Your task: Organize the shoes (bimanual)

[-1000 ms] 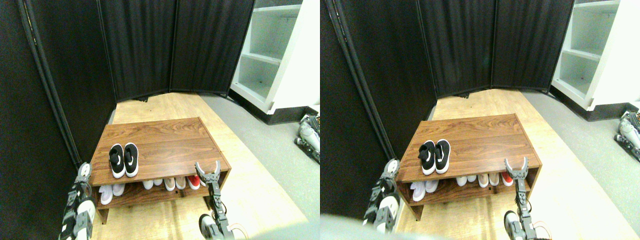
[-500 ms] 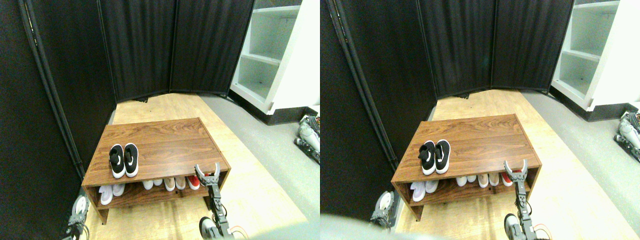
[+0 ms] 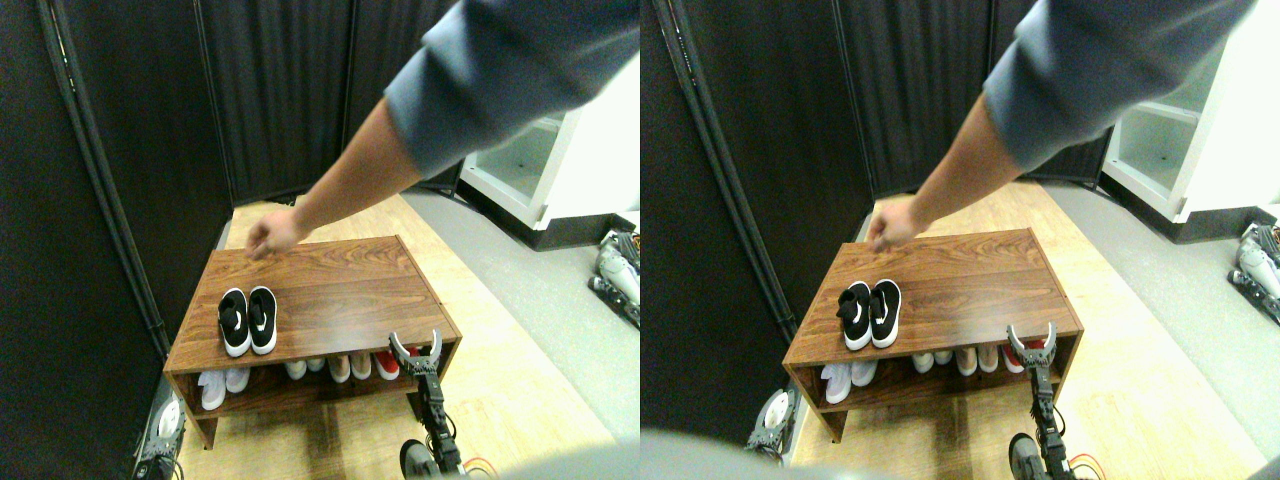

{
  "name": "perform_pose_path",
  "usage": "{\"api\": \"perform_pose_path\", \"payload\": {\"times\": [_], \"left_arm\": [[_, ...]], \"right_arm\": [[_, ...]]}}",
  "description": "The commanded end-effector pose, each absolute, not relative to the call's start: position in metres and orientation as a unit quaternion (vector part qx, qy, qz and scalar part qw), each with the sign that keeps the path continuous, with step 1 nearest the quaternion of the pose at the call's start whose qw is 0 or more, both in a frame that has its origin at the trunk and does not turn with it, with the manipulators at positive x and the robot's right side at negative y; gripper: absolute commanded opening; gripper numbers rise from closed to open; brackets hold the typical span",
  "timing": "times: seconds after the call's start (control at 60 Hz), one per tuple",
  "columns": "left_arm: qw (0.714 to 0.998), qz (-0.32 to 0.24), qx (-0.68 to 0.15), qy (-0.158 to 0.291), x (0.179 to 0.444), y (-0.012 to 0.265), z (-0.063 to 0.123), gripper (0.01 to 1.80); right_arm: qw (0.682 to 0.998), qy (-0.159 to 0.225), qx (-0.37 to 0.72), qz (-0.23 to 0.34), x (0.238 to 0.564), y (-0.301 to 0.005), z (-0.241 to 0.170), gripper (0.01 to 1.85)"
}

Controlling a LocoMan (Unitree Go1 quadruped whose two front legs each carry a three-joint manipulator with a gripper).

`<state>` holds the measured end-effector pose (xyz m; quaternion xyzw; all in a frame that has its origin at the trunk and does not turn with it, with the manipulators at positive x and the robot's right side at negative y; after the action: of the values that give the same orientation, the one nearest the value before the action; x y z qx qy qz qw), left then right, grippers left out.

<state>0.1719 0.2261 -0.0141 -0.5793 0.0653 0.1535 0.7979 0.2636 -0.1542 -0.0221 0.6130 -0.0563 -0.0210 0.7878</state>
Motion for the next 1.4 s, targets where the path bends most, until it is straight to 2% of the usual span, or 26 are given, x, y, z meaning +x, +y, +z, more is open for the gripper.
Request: {"api": "perform_pose_path", "payload": {"times": [0.017, 0.25, 0.45, 0.817, 1.05, 1.067, 1.083, 1.1, 1.133, 1.15, 1.183, 1.2, 1.217, 1.25, 1.317, 1.4], "left_arm": [[0.800, 0.143, -0.580, 0.057, 0.173, 0.227, -0.010, 0.01], [0.806, 0.133, -0.574, 0.061, 0.168, 0.229, -0.008, 0.01], [0.792, 0.142, -0.591, 0.055, 0.165, 0.228, -0.008, 0.01], [0.793, 0.145, -0.589, 0.054, 0.164, 0.224, -0.008, 0.01], [0.780, 0.137, -0.608, 0.054, 0.163, 0.221, -0.010, 0.01], [0.783, 0.142, -0.603, 0.052, 0.164, 0.220, -0.011, 0.11], [0.783, 0.142, -0.603, 0.052, 0.164, 0.220, -0.011, 0.11], [0.784, 0.143, -0.601, 0.051, 0.164, 0.220, -0.012, 0.22], [0.788, 0.139, -0.597, 0.059, 0.165, 0.219, -0.013, 0.67], [0.791, 0.137, -0.593, 0.062, 0.165, 0.219, -0.014, 0.76], [0.804, 0.133, -0.575, 0.071, 0.165, 0.217, -0.015, 1.09], [0.805, 0.133, -0.574, 0.071, 0.166, 0.217, -0.016, 1.17], [0.805, 0.133, -0.574, 0.071, 0.166, 0.217, -0.016, 1.17], [0.803, 0.135, -0.577, 0.074, 0.169, 0.214, -0.017, 1.51], [0.796, 0.130, -0.585, 0.082, 0.173, 0.211, -0.018, 1.69], [0.787, 0.126, -0.597, 0.087, 0.180, 0.208, -0.021, 1.74]], "right_arm": [[0.788, -0.076, 0.611, -0.005, 0.264, -0.151, -0.011, 0.65], [0.789, -0.074, 0.610, 0.002, 0.263, -0.147, -0.011, 0.66], [0.786, -0.069, 0.615, 0.007, 0.262, -0.145, -0.009, 0.66], [0.788, -0.069, 0.611, 0.005, 0.260, -0.146, -0.009, 0.67], [0.783, -0.068, 0.618, 0.003, 0.262, -0.146, -0.010, 0.71], [0.783, -0.069, 0.618, 0.004, 0.262, -0.146, -0.011, 0.72], [0.783, -0.069, 0.618, 0.004, 0.262, -0.146, -0.011, 0.72], [0.784, -0.069, 0.617, 0.005, 0.262, -0.146, -0.011, 0.72], [0.786, -0.071, 0.614, 0.005, 0.262, -0.146, -0.011, 0.72], [0.787, -0.072, 0.613, 0.004, 0.263, -0.146, -0.011, 0.72], [0.791, -0.071, 0.608, 0.003, 0.262, -0.145, -0.011, 0.70], [0.791, -0.071, 0.608, 0.003, 0.262, -0.145, -0.011, 0.70], [0.791, -0.071, 0.608, 0.003, 0.262, -0.145, -0.011, 0.70], [0.786, -0.071, 0.614, 0.004, 0.263, -0.145, -0.011, 0.69], [0.785, -0.071, 0.615, 0.006, 0.263, -0.145, -0.011, 0.69], [0.788, -0.072, 0.611, 0.003, 0.263, -0.146, -0.012, 0.69]]}}
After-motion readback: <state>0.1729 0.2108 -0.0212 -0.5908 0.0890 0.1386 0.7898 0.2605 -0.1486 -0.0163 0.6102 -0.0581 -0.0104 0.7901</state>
